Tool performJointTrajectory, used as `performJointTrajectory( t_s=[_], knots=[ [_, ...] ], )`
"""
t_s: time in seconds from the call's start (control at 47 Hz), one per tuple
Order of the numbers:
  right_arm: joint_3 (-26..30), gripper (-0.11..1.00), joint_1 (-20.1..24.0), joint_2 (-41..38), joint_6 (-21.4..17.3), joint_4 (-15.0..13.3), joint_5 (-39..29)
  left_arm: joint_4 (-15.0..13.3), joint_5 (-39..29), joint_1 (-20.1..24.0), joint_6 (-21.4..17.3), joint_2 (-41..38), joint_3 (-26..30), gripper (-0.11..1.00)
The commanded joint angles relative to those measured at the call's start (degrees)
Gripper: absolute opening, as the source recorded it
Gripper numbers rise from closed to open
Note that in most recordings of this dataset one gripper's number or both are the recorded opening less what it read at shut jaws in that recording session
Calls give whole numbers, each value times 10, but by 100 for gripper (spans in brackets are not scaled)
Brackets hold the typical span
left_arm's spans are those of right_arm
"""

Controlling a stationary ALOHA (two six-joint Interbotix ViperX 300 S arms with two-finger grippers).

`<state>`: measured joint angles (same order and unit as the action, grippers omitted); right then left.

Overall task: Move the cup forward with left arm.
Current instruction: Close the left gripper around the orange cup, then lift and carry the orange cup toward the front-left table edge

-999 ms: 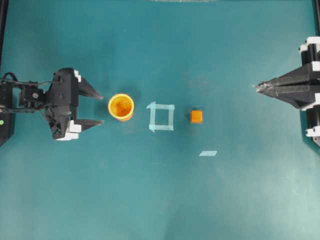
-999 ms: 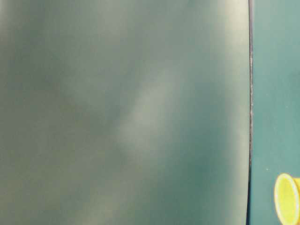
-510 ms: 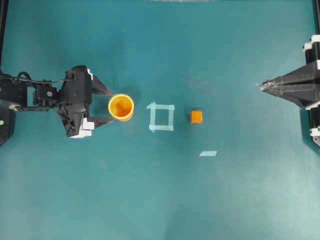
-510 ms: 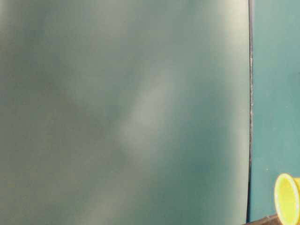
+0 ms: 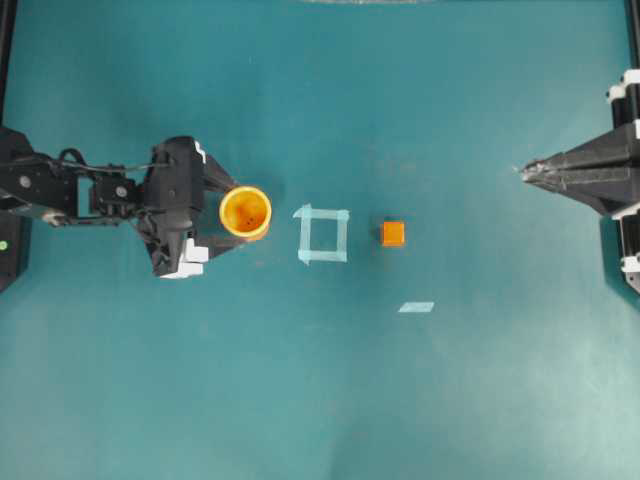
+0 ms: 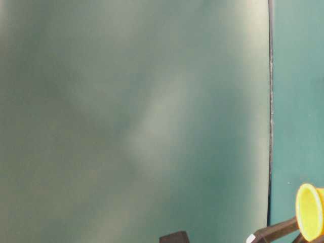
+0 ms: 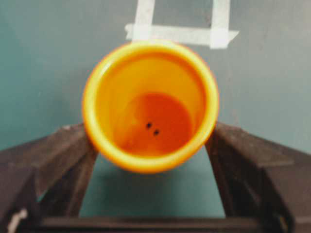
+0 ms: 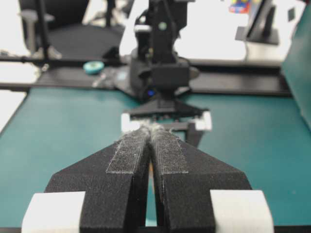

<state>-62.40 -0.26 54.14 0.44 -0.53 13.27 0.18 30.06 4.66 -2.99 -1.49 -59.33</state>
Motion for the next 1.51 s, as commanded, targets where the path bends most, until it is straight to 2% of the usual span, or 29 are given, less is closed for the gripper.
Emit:
performJointTrajectory(
  t_s=[0.0, 0.531, 0.786, 1.488],
  knots=[
    [19, 0, -1, -2, 0, -1, 2, 2, 10, -8, -1, -3, 14, 79],
    [19, 0, -1, -2, 0, 0, 2, 2, 26, -18, -1, -18, 28, 78],
    [20, 0, -1, -2, -1, -1, 2, 2, 26, -19, -1, -16, 30, 65],
    [20, 0, -1, -2, -1, -1, 2, 2, 49, -45, 0, 4, 26, 65]
  ],
)
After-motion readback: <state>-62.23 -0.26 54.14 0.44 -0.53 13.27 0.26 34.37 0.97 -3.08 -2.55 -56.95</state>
